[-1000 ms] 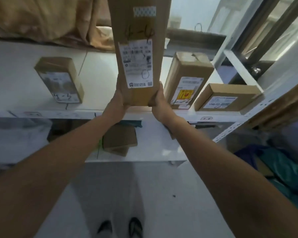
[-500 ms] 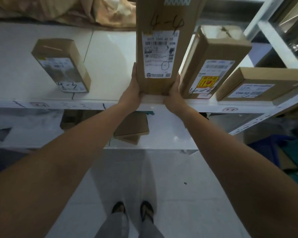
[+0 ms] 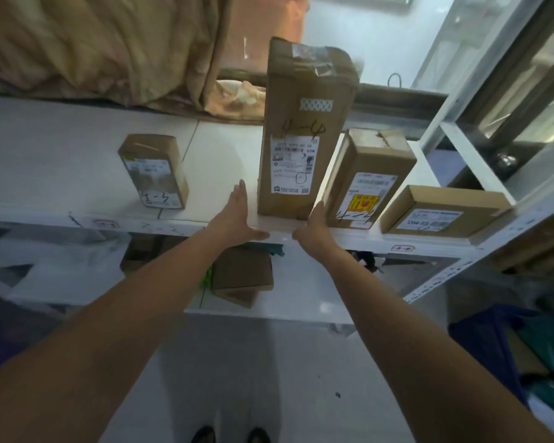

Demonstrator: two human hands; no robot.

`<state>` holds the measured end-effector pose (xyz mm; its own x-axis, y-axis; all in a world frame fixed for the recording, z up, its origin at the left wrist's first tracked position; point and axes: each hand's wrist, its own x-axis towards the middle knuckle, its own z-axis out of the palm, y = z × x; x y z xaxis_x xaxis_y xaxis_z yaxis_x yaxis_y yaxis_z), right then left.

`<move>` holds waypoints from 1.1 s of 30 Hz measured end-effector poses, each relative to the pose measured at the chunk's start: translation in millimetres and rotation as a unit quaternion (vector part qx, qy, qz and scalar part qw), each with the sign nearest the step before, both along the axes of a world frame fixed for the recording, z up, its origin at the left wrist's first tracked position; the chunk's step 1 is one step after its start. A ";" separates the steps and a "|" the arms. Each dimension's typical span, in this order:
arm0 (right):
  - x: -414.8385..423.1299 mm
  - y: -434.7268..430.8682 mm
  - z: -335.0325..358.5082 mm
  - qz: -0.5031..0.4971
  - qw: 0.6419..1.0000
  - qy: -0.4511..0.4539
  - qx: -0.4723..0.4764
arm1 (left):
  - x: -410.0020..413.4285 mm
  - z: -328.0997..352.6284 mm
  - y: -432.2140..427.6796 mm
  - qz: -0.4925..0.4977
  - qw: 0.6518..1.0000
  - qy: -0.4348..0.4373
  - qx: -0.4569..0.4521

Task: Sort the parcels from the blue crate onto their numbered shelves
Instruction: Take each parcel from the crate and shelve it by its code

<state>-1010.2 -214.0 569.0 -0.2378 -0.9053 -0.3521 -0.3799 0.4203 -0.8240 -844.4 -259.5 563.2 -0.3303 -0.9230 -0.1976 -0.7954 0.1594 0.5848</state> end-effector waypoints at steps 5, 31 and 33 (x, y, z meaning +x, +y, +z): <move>14.8 18.2 50.7 0.165 0.954 0.180 0.172 | 23.2 44.6 30.7 -0.003 0.992 -0.110 -0.059; 543.6 228.6 425.1 0.465 0.749 0.300 -0.364 | 587.9 400.1 419.2 0.384 0.836 -0.325 -0.218; 579.0 237.8 418.4 0.478 0.739 0.313 -0.358 | 616.0 390.3 440.7 0.410 0.830 -0.321 -0.201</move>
